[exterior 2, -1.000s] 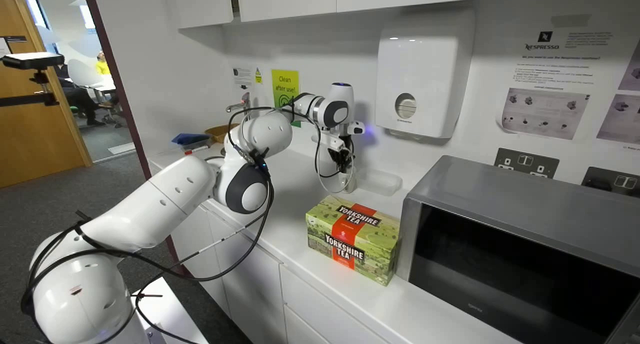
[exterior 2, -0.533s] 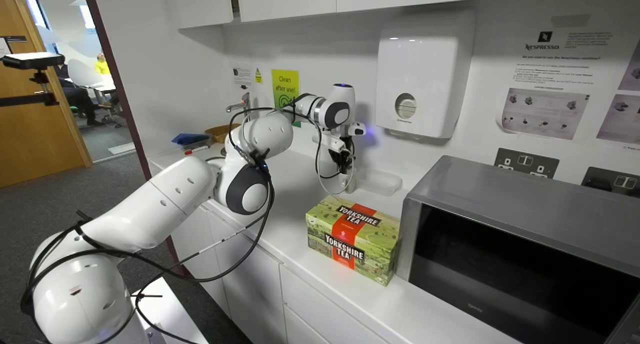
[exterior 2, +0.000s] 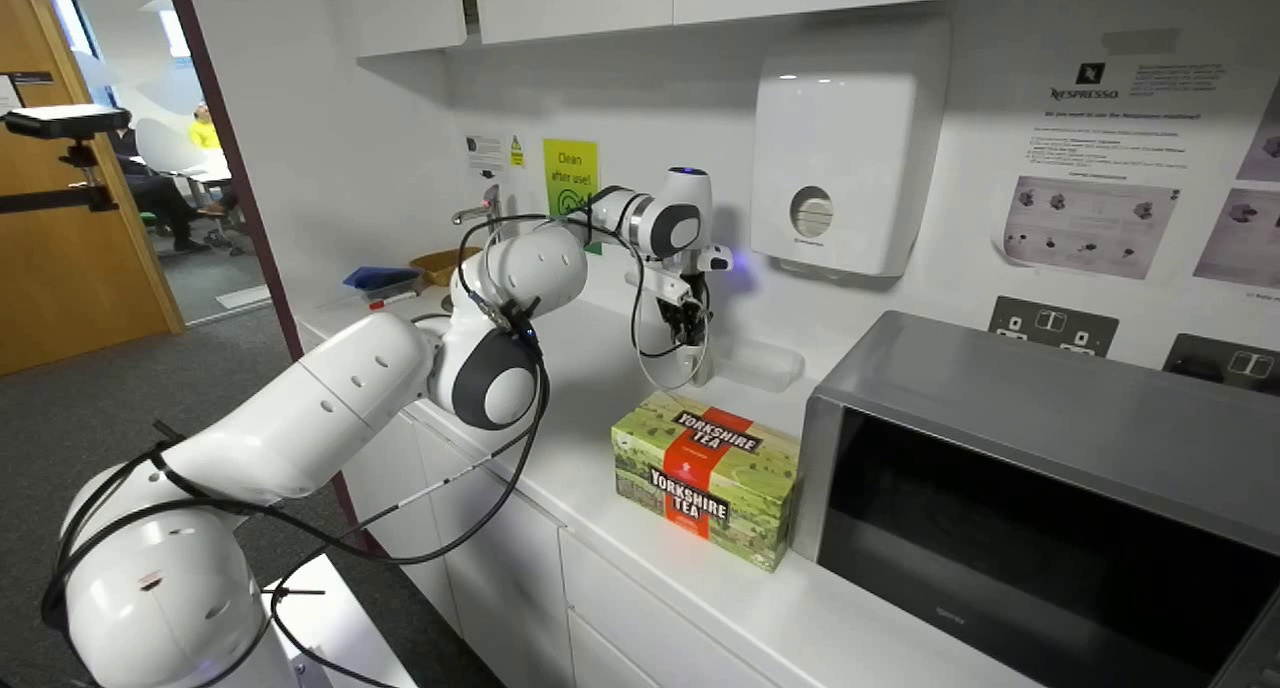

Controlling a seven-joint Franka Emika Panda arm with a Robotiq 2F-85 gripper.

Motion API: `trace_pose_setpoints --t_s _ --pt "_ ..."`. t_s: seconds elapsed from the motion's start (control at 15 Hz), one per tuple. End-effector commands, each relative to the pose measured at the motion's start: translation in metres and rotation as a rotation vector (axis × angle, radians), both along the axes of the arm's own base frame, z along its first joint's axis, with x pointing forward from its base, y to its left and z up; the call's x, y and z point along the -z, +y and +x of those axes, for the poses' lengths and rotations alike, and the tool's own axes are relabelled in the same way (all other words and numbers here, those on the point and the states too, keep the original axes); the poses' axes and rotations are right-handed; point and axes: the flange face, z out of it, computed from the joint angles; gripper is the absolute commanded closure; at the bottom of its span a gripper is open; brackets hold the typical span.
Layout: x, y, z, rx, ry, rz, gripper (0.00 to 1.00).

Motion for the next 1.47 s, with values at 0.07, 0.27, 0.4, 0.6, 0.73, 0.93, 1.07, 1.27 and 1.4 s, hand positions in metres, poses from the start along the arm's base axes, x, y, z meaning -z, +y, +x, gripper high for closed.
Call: trace_pose_setpoints --t_s 0.07,0.27,0.4,0.6,0.73,0.93,1.07,1.27,1.4 --pt "-0.016 -0.002 0.000 0.021 -0.027 0.025 0.28" --pt "-0.026 0.000 -0.001 0.015 -0.039 0.020 0.07" --pt "-0.035 0.002 -0.003 0.011 -0.047 0.019 0.00" --pt "-0.048 0.009 -0.010 -0.007 -0.020 0.063 0.00" --pt "-0.061 0.018 -0.018 -0.025 0.012 0.109 0.00" --pt "-0.085 0.035 -0.031 -0.045 0.047 0.157 0.00" --pt "-0.101 0.045 -0.038 -0.048 0.057 0.167 0.00" --pt "-0.119 0.058 -0.046 -0.012 0.056 0.143 0.00" --pt "-0.105 0.058 -0.039 -0.034 0.048 0.146 0.00"
